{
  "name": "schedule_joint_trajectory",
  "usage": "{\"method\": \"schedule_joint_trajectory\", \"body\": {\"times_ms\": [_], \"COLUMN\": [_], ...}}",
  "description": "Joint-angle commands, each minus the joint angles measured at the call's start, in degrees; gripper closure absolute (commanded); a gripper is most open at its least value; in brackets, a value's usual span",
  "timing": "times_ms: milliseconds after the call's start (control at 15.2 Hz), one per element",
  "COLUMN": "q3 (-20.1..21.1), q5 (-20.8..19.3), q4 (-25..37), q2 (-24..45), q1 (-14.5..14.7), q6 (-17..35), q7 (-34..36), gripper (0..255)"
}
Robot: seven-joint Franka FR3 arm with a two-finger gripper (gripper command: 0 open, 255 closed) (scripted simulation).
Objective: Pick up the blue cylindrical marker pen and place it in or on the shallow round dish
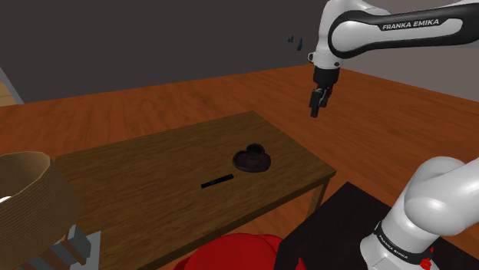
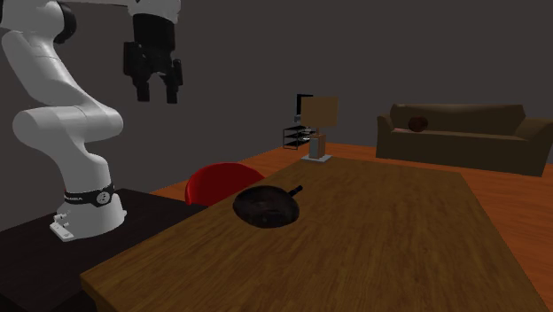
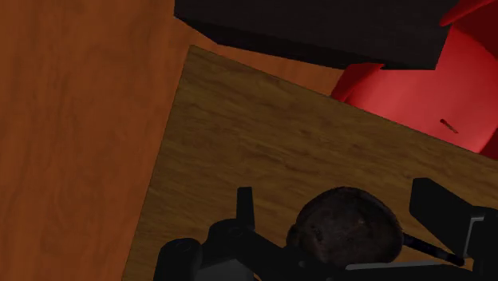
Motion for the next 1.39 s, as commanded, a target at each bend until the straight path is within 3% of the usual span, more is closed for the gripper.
{"method": "schedule_joint_trajectory", "body": {"times_ms": [0,660,1320], "q3": [-0.1,0.8,4.2], "q5": [0.4,2.8,4.7], "q4": [0.8,6.2,15.2], "q2": [3.6,21.3,38.4], "q1": [1.3,6.7,10.9], "q6": [2.8,14.6,22.1], "q7": [-2.3,-13.2,-23.3], "gripper": [0,0,0]}}
